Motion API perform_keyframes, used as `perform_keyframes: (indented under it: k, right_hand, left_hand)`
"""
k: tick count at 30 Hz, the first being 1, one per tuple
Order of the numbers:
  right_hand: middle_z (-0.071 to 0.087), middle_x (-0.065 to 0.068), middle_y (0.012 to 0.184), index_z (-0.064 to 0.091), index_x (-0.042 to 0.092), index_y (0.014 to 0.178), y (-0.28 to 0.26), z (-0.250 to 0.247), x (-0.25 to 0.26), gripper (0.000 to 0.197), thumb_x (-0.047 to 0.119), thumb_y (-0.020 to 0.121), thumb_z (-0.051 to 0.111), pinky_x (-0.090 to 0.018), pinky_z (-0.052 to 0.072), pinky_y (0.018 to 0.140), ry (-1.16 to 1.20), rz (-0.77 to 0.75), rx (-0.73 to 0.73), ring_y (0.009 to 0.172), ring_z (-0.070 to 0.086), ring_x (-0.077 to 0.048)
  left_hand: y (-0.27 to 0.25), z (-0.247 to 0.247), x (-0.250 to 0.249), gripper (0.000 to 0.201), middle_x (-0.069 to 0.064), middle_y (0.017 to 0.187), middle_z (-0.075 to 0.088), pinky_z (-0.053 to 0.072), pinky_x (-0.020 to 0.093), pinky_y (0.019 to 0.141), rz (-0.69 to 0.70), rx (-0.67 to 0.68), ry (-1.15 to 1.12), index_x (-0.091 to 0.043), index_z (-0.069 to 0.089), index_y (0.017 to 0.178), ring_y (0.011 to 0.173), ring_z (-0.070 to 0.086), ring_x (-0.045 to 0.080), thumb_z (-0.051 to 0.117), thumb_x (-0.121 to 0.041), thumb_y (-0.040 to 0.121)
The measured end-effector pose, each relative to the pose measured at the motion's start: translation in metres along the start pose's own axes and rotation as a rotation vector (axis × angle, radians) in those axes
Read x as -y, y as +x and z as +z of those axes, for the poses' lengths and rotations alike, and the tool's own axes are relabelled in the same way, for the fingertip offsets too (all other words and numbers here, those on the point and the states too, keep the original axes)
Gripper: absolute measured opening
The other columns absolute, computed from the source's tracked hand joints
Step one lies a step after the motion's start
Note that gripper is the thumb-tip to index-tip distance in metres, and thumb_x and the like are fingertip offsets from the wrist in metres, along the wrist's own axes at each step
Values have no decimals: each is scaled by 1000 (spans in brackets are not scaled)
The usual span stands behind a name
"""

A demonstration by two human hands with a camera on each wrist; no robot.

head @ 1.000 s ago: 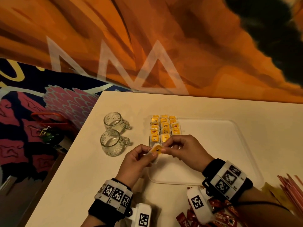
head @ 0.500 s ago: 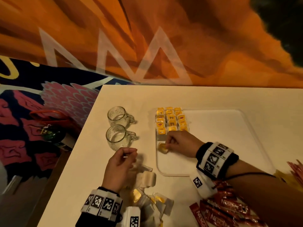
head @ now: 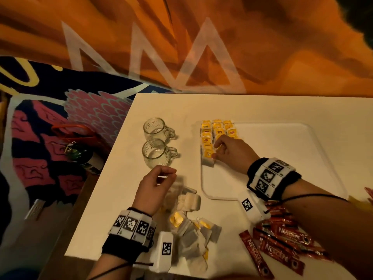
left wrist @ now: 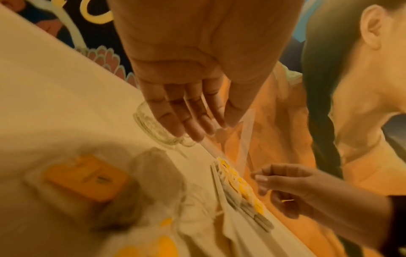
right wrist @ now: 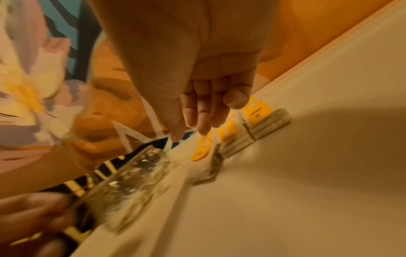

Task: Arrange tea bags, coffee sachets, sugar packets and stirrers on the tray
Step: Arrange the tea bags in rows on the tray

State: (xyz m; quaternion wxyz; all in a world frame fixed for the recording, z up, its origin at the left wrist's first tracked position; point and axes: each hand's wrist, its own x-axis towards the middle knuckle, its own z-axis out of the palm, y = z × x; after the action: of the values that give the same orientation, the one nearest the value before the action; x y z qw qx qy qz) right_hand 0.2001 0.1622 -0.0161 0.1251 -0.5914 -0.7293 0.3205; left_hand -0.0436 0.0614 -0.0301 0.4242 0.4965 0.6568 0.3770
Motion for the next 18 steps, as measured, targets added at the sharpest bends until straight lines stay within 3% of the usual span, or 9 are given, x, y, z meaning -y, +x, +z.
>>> perform_keyframes:
  k: [4, 7, 9, 11, 14, 18]
  right_hand:
    - [65, 7, 87, 67, 21, 96, -35, 11, 17, 15, 29, 84, 71, -26, 46, 71, 82, -110, 88, 76, 58, -7]
    - [64, 5, 106, 66, 22, 114, -45, 32, 31, 35, 35, 83, 73, -18, 39, 75, 10, -184, 231, 86, 55, -3]
    - [59, 2, 122, 57, 24, 129, -46, 47, 38, 55, 40, 79, 74, -23, 43, 87, -87, -226, 322, 105, 56, -9]
    - [54, -1, 126, 49, 27, 136, -44, 60, 43, 69, 41, 74, 76, -30, 44, 96, -156, -237, 381, 114, 54, -17]
    - [52, -5, 119, 51, 32, 133, -43, 69, 46, 64, 36, 74, 77, -31, 45, 90, -204, -249, 384, 108, 54, -22]
    - [54, -6, 113, 60, 26, 121, -45, 73, 47, 46, 35, 77, 74, -32, 45, 84, -277, -246, 379, 104, 56, -24]
  left_hand:
    - [-7, -6, -1, 24, -3, 111, 62, 50, 29, 80, 20, 10, 251, -24, 64, 106, 93, 62, 14, 69, -18, 83]
    - [-18, -8, 5, 52, 2, 123, 51, 45, 31, 93, -89, 68, 414, -25, 57, 121, 110, 53, 20, 78, -29, 74]
    - [-26, -8, 10, 74, 5, 129, 45, 41, 39, 103, -174, 115, 501, -32, 48, 130, 120, 46, 24, 82, -39, 64]
    - [-32, -4, 12, 87, 6, 129, 42, 39, 40, 105, -207, 134, 570, -39, 42, 134, 123, 42, 26, 80, -47, 57]
    - [-32, 6, 13, 83, 7, 122, 42, 42, 39, 102, -194, 135, 564, -41, 45, 132, 117, 49, 29, 75, -45, 55]
    - [-26, 16, 15, 57, 8, 114, 50, 45, 28, 89, -175, 152, 595, -31, 57, 121, 107, 56, 27, 78, -28, 68]
